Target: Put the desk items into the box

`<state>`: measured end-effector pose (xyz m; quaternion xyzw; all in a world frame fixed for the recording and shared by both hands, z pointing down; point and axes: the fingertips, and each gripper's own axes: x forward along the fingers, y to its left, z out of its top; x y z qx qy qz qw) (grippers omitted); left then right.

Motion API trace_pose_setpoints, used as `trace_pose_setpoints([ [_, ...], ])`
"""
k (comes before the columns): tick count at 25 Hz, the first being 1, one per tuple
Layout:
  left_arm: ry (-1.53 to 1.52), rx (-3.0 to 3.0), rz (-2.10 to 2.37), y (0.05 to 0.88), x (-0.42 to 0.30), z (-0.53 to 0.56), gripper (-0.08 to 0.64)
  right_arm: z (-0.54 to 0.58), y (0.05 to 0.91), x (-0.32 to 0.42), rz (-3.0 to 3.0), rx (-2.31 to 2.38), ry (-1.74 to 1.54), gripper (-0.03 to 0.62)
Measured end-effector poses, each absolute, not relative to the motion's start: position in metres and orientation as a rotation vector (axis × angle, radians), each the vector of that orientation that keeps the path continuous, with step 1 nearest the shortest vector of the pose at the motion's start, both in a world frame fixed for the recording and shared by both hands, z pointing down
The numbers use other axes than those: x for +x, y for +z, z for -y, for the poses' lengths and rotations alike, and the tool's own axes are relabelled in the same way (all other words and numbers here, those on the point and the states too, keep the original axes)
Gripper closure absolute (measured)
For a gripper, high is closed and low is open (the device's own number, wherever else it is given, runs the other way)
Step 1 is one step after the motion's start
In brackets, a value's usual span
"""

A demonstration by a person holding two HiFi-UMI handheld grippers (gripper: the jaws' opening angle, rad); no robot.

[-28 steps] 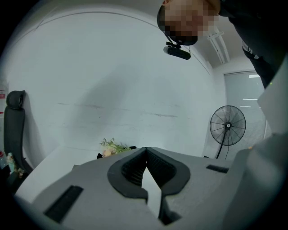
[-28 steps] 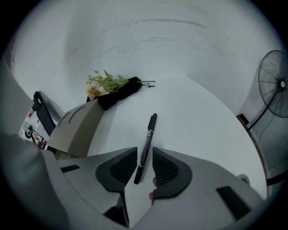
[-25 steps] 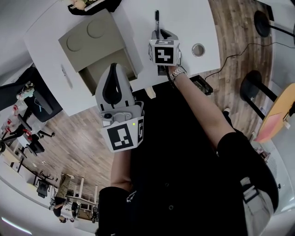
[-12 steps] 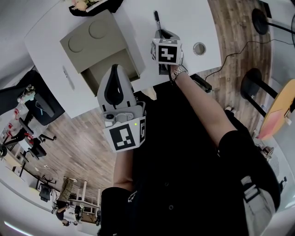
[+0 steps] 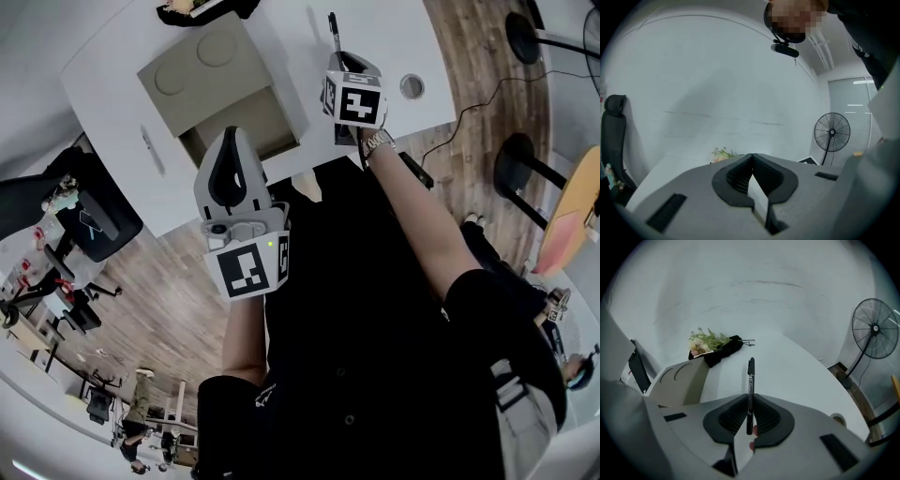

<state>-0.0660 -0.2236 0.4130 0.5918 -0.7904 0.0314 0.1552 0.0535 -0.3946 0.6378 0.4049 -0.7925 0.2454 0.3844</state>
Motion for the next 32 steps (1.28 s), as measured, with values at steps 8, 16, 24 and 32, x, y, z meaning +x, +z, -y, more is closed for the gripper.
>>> trace_pose_setpoints([
  [8,0.089,1.759,2.263,0.394,-0.075,0.187,0.552,0.372,0.589,0.05,2.09,1.093,0.596,0.554],
  [16,0.072,1.789,2.283,0.377,-0.093,0.146,0.552,0.344,0.526,0.051,2.179,1.169,0.553,0.554],
  [24,0.045,1.846,2.287,0.359,-0.096,0.11,0.552,0.307,0.454,0.053,2.291,1.237,0.485,0.554],
  [32,0.032,1.891,2.277,0.345,-0.096,0.076,0.552,0.261,0.392,0.05,2.414,1.259,0.432,0.554],
])
